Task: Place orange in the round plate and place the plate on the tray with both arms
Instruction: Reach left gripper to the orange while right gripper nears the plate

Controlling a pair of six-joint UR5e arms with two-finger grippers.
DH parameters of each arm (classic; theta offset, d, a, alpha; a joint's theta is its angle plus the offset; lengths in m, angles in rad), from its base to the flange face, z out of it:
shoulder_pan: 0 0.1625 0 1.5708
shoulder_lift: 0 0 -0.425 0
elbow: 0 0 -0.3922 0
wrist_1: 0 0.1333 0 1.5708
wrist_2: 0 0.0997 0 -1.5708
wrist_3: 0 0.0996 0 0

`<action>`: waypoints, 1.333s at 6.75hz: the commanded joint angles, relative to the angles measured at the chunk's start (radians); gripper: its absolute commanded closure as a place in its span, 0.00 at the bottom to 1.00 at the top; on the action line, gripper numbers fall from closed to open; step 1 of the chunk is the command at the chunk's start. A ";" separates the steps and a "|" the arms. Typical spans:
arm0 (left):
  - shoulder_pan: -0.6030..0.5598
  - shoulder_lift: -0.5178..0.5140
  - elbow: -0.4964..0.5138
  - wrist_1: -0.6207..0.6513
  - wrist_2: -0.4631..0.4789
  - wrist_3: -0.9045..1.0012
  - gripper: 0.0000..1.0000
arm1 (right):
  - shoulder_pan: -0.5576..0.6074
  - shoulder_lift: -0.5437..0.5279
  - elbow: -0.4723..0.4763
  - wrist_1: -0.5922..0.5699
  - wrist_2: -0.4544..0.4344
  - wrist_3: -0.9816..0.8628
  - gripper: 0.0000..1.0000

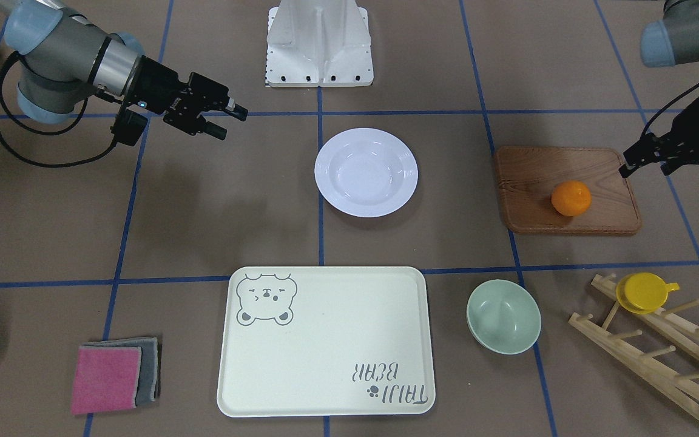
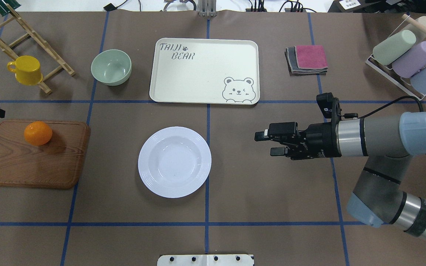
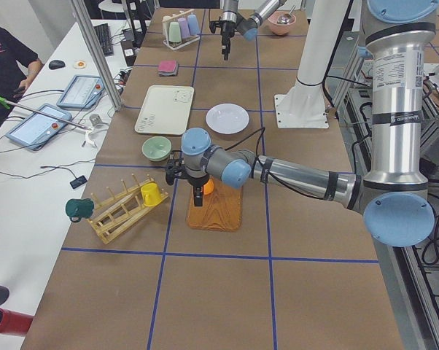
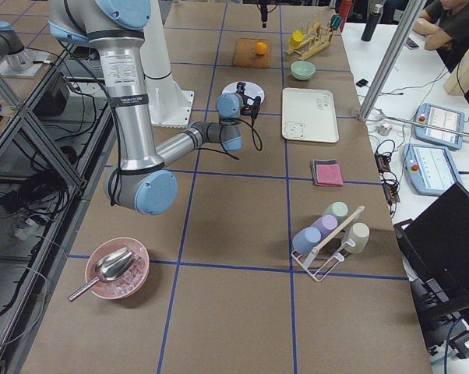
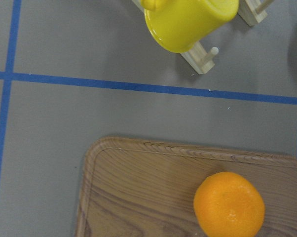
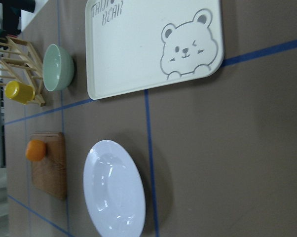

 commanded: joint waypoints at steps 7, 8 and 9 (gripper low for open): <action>0.157 -0.112 0.166 -0.069 0.061 -0.158 0.03 | -0.085 0.002 -0.001 0.005 -0.102 0.006 0.00; 0.172 -0.111 0.181 -0.105 0.061 -0.186 0.03 | -0.099 0.004 -0.001 0.005 -0.121 0.004 0.00; 0.189 -0.111 0.213 -0.163 0.061 -0.214 0.04 | -0.103 0.004 -0.001 0.005 -0.122 0.004 0.00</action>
